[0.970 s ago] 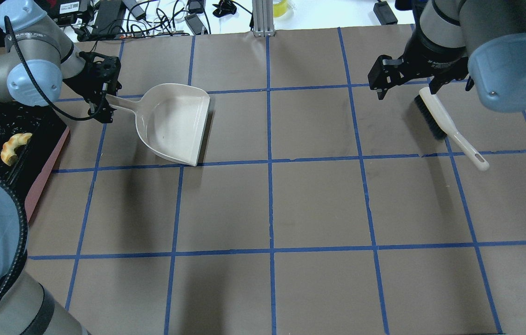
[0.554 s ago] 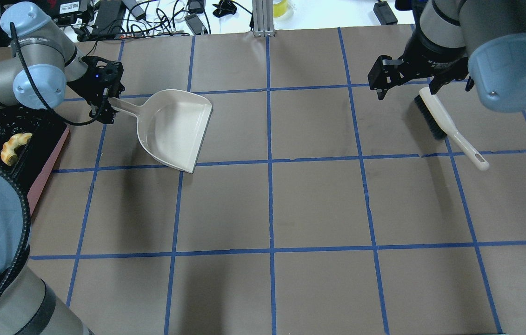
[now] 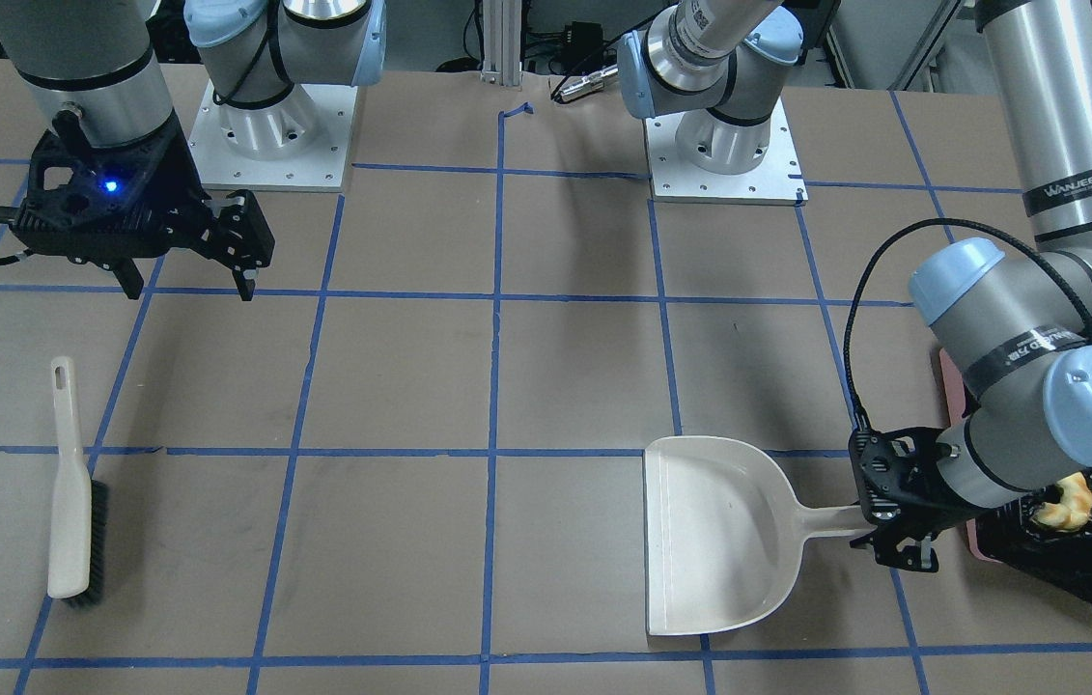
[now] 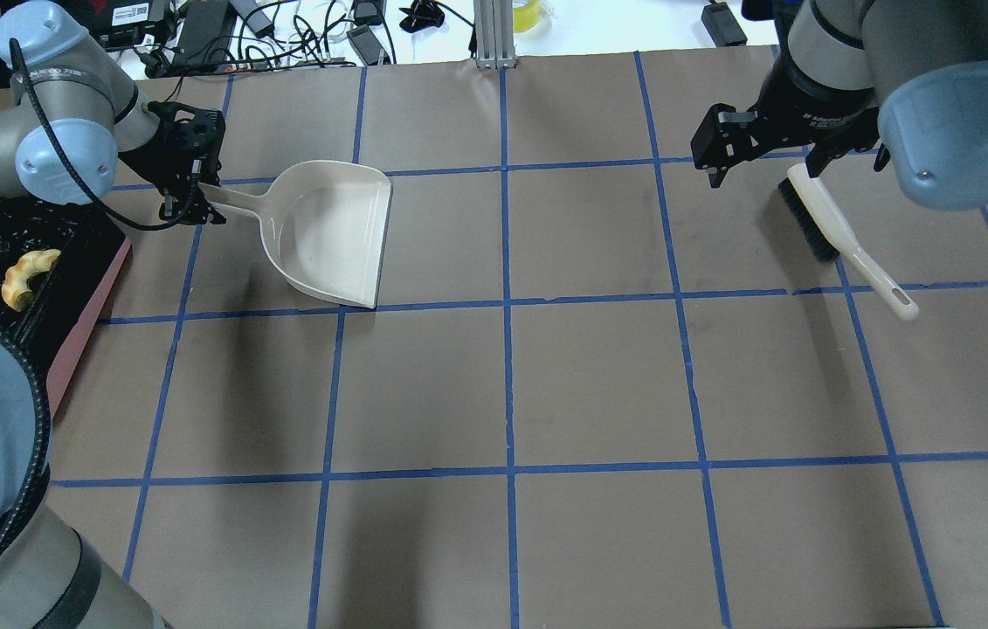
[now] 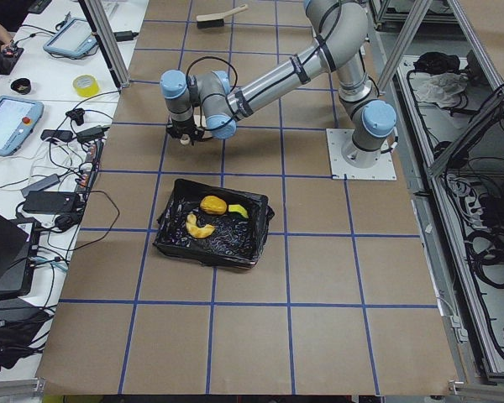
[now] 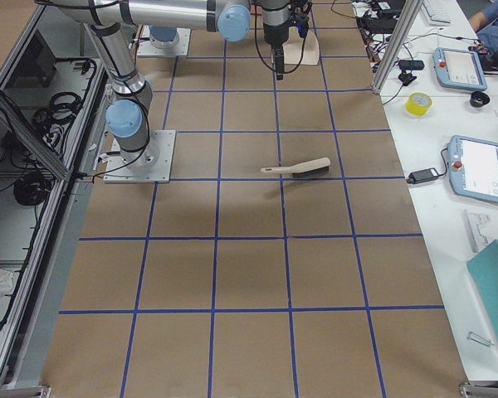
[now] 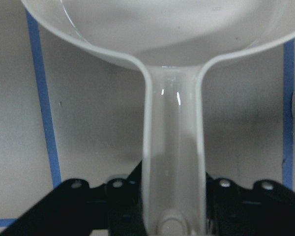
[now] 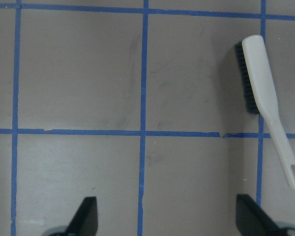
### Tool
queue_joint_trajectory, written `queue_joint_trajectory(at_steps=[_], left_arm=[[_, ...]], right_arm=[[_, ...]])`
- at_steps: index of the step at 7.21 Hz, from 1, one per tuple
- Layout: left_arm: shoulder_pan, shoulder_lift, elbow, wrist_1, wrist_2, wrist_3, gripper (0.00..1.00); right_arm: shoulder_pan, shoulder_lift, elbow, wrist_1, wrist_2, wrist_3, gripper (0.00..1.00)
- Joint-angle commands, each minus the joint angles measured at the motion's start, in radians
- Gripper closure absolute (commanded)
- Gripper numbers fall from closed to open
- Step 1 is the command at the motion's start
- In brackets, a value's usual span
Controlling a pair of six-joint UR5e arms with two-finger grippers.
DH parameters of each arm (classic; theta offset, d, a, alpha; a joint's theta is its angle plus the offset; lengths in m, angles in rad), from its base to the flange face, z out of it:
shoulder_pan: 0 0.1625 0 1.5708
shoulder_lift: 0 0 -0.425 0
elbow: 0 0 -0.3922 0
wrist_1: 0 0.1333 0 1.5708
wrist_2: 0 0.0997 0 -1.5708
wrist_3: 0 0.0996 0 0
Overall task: Sweep and dump trash into bin
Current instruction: 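Lower the dustpan and open the left gripper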
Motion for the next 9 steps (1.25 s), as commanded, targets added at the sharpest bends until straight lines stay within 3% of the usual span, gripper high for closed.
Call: queue_joint_trajectory(at_steps=[1, 3, 4, 7, 9], left_arm=[[0.013, 0.021, -0.043, -0.008, -0.008, -0.140, 0.11], [0.028, 0.056, -0.045, -0.015, -0.037, -0.203, 0.11], [0.058, 0.098, -0.036, -0.112, -0.040, -0.220, 0.11], [0.010, 0.263, -0.039, -0.257, -0.077, -0.576, 0.03], [-0.125, 0.349, -0.036, -0.276, -0.062, -0.927, 0.00]], right_arm=[[0.000, 0.000, 0.000, 0.000, 0.000, 0.000, 0.00], [0.000, 0.002, 0.002, 0.000, 0.000, 0.000, 0.00], [0.000, 0.002, 0.002, 0.000, 0.000, 0.000, 0.00], [0.002, 0.002, 0.002, -0.002, 0.002, -0.002, 0.00], [0.000, 0.002, 0.002, 0.000, 0.000, 0.000, 0.00]])
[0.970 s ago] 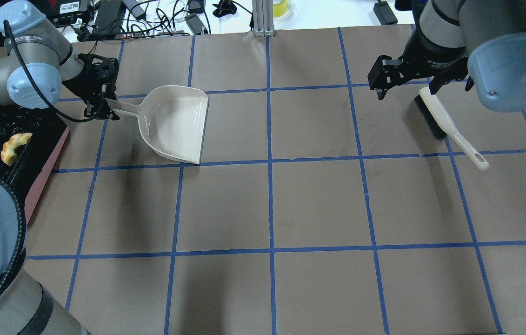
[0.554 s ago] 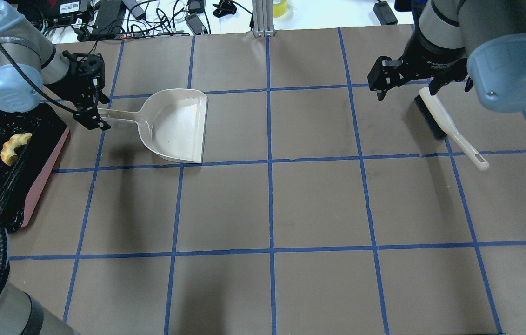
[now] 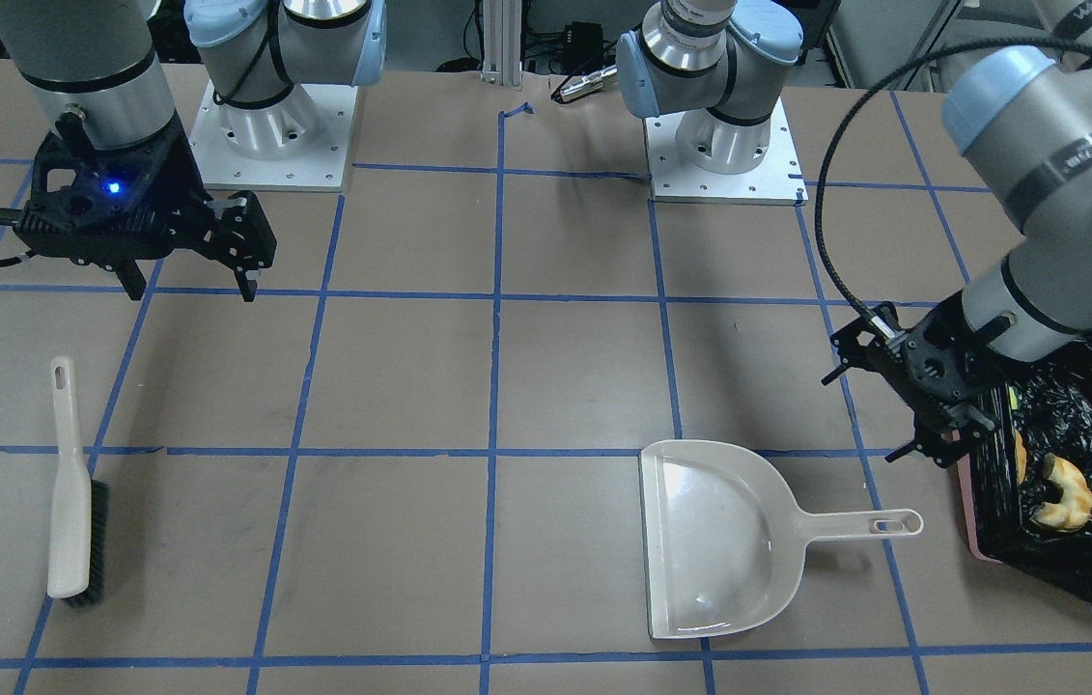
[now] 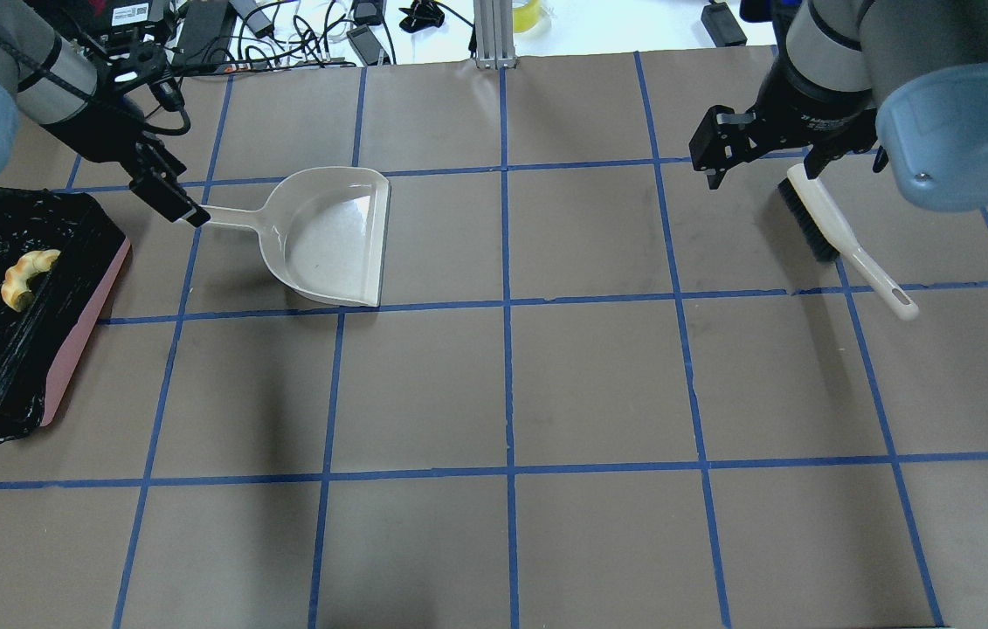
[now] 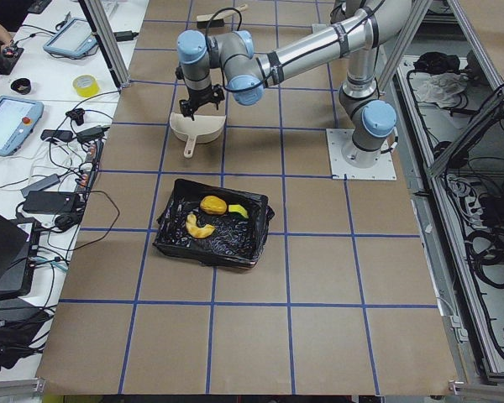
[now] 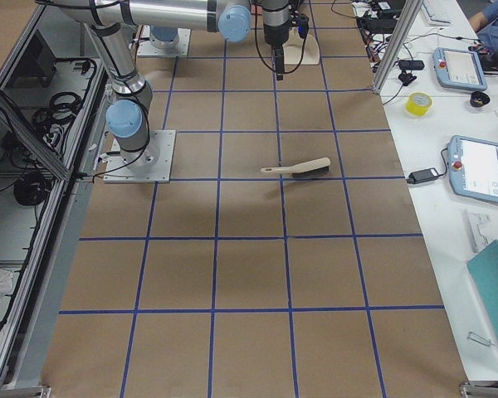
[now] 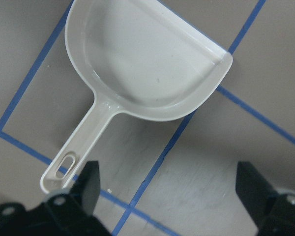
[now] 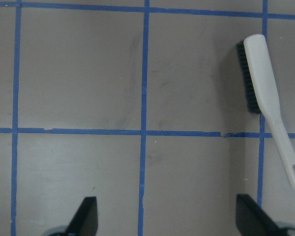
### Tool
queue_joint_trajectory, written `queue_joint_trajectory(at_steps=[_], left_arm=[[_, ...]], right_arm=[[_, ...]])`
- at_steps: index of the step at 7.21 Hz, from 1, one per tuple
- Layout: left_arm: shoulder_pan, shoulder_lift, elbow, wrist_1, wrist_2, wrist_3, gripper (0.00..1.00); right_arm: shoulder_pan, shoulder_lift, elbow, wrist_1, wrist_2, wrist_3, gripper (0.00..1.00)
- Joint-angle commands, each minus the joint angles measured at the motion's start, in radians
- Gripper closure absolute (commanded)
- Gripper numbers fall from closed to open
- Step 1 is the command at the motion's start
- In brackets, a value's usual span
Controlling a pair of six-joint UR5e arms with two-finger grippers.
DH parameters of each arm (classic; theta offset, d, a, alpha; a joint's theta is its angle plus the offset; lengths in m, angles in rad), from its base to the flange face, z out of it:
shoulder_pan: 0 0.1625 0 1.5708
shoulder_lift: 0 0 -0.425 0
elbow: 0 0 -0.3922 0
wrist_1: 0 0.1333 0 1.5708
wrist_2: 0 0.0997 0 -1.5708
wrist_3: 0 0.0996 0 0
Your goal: Sweep and dump trash into bin
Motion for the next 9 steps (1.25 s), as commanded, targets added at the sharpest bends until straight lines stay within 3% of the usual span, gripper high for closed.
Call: queue_joint_trajectory(at_steps=[1, 3, 5, 8, 9], left_arm=[[-0.120, 0.112, 0.003, -0.057, 0.009, -0.342, 0.00], [-0.144, 0.191, -0.014, -0.068, 0.009, -0.664, 0.00], [-0.147, 0.222, -0.014, -0.073, 0.108, -0.945, 0.00], [-0.153, 0.241, -0.012, -0.085, 0.128, -1.144, 0.00], [-0.153, 0.258, -0.014, -0.084, 0.196, -1.144, 0.00]], right_arm=[[-0.001, 0.000, 0.000, 0.000, -0.001, -0.001, 0.00], [-0.002, 0.000, 0.000, 0.000, -0.001, -0.001, 0.00], [-0.002, 0.000, 0.000, 0.000, -0.001, -0.001, 0.00], [-0.004, 0.000, 0.003, 0.000, -0.001, -0.001, 0.00], [-0.004, 0.000, 0.003, 0.000, -0.001, -0.001, 0.00]])
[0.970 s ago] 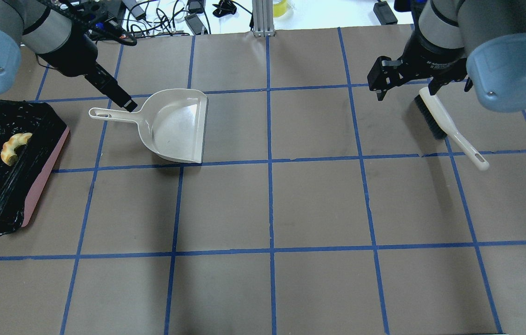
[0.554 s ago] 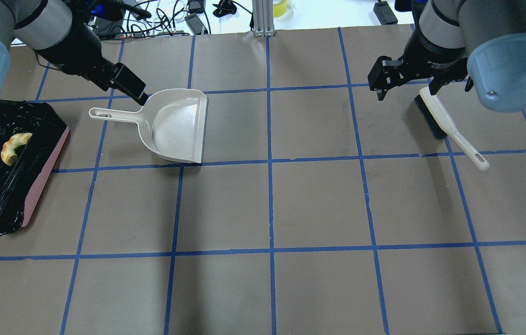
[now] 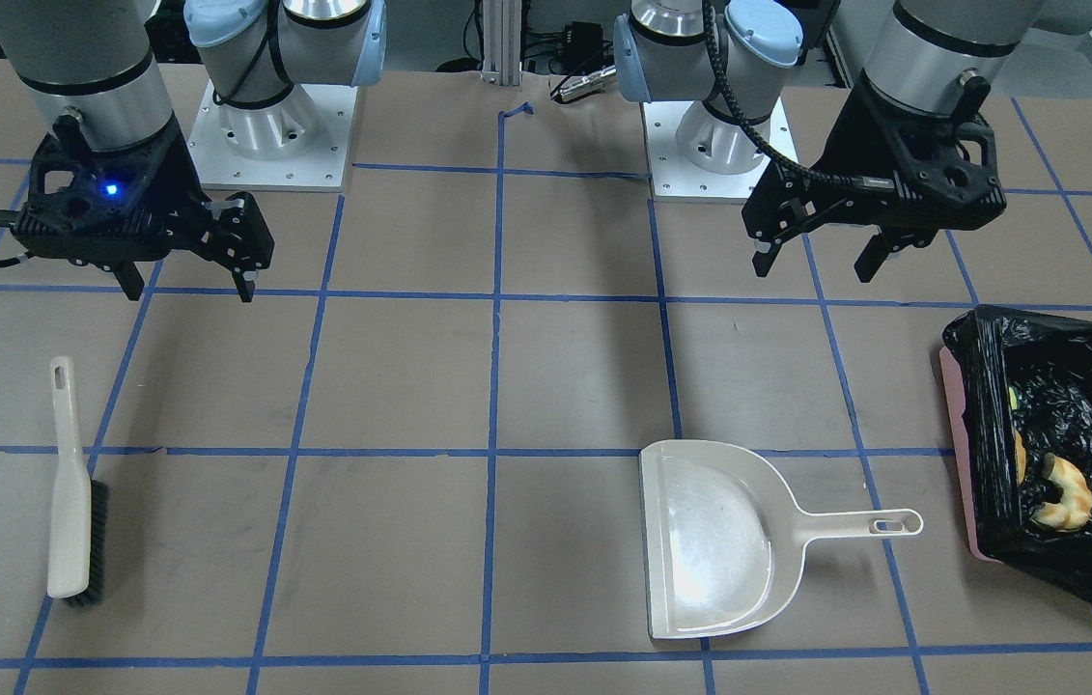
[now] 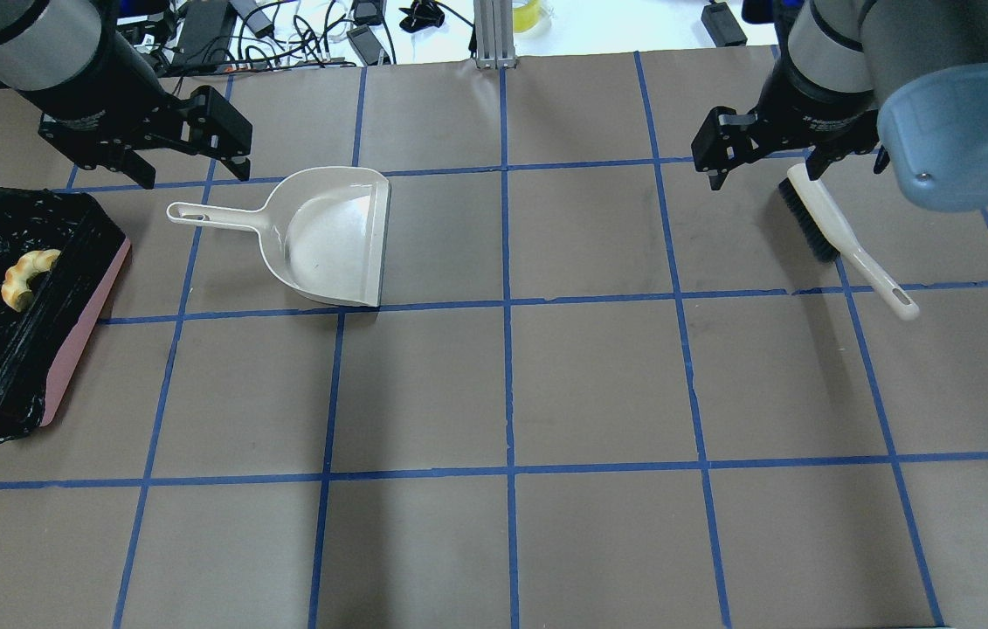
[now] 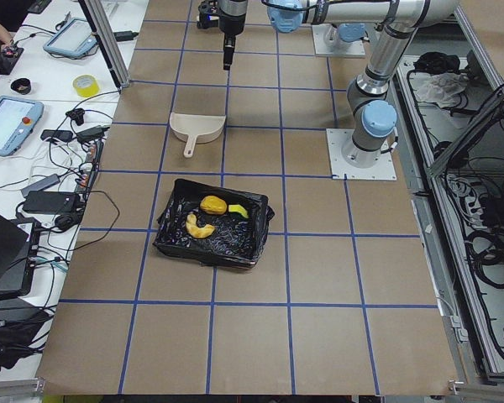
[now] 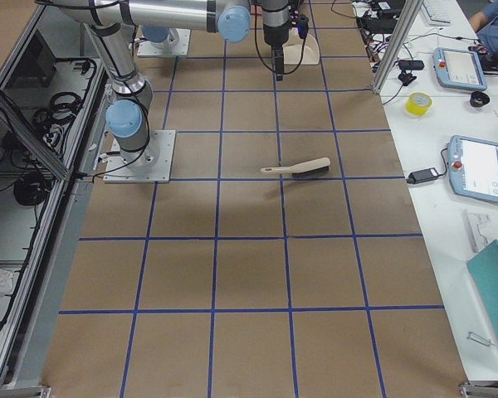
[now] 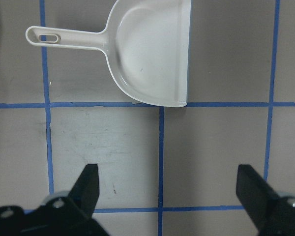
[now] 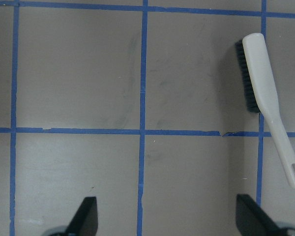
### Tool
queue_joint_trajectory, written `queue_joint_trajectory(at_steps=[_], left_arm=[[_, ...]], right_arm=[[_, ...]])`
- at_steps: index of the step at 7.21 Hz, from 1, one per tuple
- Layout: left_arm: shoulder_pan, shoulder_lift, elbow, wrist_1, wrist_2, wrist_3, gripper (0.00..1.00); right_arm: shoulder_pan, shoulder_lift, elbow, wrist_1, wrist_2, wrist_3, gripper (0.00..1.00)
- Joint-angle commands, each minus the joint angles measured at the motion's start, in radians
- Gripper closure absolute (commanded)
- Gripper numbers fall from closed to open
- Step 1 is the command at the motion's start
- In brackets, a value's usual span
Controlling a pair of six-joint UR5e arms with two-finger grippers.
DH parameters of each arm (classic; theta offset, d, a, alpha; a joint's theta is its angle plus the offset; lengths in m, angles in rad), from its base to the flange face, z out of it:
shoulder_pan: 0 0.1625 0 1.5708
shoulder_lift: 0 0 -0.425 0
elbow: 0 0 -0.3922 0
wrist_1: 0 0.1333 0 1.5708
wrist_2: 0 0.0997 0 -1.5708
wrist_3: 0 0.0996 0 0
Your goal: Sweep and dump trash into bin
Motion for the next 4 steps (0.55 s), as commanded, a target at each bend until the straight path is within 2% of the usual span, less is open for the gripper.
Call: queue_joint_trajectory(at_steps=[1, 2, 4], left_arm=[[-0.001, 0.020, -0.001, -0.003, 0.066, -0.026, 0.00], [-0.001, 0.020, -0.003, -0.006, 0.056, -0.014, 0.00], [-0.001, 0.016, -0.011, -0.006, -0.024, -0.015, 0.00]], right_arm=[[0.000, 0.000, 0.000, 0.000, 0.000, 0.000, 0.00], [0.000, 0.000, 0.000, 0.000, 0.000, 0.000, 0.00], [0.000, 0.000, 0.002, 0.000, 0.000, 0.000, 0.00]])
